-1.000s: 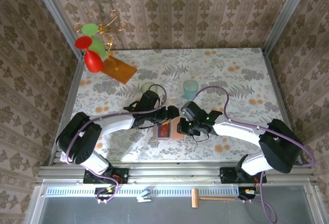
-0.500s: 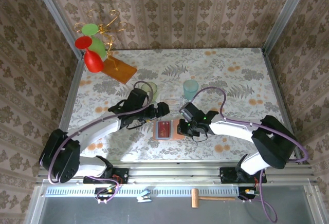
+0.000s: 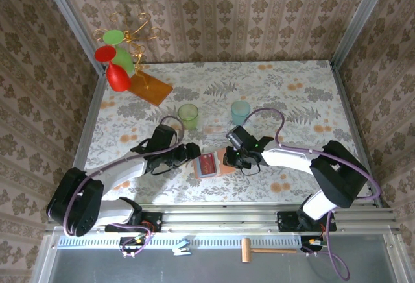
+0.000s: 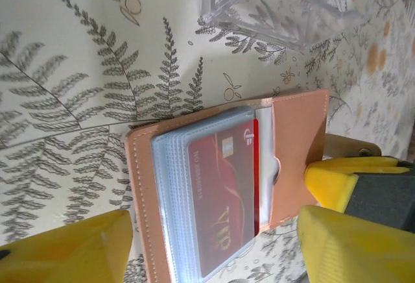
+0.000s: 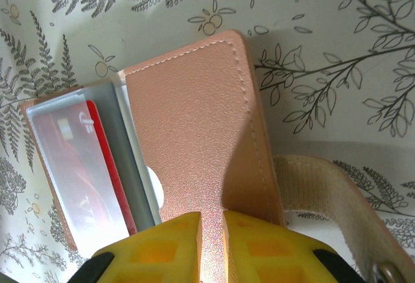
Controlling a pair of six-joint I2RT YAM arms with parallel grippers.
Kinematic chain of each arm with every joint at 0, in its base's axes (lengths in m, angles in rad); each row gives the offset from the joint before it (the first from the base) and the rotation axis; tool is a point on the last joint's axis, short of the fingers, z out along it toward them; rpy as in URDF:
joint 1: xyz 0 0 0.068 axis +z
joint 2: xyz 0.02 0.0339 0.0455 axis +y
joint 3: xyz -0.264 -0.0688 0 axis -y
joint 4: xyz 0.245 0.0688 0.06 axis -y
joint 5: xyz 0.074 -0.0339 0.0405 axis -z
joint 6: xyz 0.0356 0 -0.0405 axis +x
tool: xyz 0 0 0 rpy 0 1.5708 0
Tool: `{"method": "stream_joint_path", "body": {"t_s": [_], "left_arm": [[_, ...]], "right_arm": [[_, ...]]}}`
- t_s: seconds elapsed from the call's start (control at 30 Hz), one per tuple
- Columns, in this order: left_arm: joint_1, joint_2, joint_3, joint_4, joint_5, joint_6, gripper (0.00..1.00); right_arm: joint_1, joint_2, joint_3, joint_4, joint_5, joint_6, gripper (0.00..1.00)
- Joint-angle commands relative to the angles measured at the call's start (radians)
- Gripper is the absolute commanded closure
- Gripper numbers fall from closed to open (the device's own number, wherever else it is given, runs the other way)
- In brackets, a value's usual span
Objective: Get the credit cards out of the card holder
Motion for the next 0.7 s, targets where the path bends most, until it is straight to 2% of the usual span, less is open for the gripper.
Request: {"method": "stream_joint_path", "body": {"t_s": [0.0, 0.1, 0.2, 0.67], "left_arm": [[0.001, 0.042, -0.017, 0.129, 0.073, -0.037, 0.39], [-0.004, 0.073, -0.039, 0.173, 0.081, -0.063, 0.52], [-0.007, 0.077, -0.054, 0.18, 0.067, -0.071, 0.59], [-0.01, 0.054, -0.045, 0.118, 0.044, -0.047, 0.7]], "right_arm": [[-0.006, 0.016, 0.015, 0.016, -0.009, -0.006, 0.84], [-0.008, 0.026, 0.006, 0.02, -0.012, -0.006, 0.85], [-0.009, 0.033, -0.008, 0.025, -0.018, -0.001, 0.85], [0.005, 0.009, -0.069, 0.052, -0.033, 0.043, 0.85]]}}
